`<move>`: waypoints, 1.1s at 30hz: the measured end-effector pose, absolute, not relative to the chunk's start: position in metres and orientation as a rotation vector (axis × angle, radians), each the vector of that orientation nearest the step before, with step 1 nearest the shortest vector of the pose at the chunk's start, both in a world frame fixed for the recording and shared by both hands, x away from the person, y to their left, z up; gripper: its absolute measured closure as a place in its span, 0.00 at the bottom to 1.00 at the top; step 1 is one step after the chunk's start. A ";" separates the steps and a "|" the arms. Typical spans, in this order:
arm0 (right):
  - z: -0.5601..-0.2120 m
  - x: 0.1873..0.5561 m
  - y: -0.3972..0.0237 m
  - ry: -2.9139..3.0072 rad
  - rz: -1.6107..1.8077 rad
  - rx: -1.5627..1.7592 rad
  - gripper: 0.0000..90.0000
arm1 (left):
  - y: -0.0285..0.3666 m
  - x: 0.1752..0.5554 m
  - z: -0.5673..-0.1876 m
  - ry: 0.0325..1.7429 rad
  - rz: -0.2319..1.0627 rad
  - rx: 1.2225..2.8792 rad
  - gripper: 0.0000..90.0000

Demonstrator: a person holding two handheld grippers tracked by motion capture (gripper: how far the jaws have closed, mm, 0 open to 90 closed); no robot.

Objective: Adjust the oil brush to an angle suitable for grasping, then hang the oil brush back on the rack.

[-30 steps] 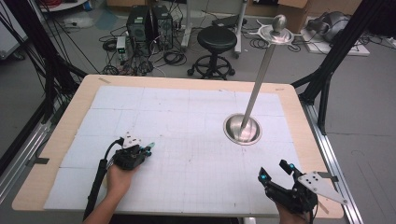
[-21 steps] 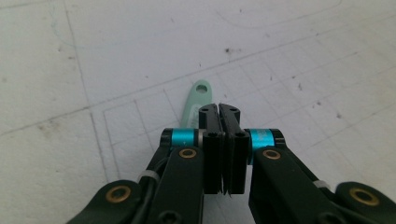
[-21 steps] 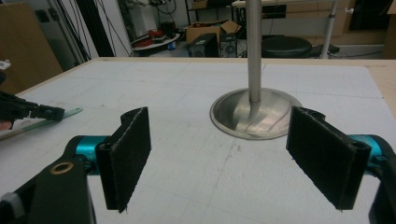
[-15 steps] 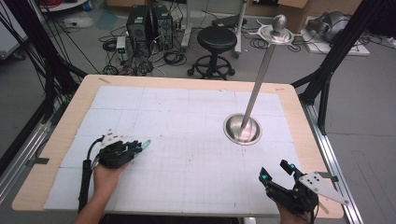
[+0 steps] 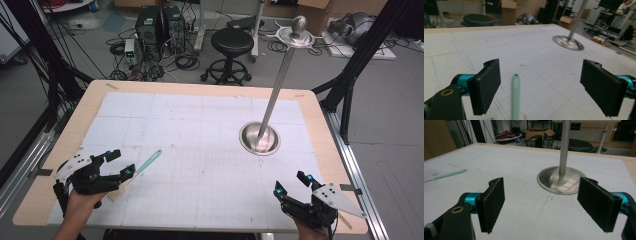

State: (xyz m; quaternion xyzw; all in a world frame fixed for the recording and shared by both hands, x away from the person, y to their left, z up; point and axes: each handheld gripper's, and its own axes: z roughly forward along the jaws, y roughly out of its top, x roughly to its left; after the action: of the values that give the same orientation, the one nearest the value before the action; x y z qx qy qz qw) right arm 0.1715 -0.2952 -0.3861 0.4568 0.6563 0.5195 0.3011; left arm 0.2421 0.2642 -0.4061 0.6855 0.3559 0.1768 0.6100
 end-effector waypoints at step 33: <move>-0.386 0.177 -0.286 1.819 1.396 1.170 0.18 | 0.273 0.236 -0.421 0.895 0.343 1.707 0.32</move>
State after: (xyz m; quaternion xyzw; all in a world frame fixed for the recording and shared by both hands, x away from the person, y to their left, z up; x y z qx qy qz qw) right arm 0.1771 -0.2857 -0.3856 0.4364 0.6785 0.5205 0.2798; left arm 0.2356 0.2729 -0.4214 0.7236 0.3793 0.1454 0.5580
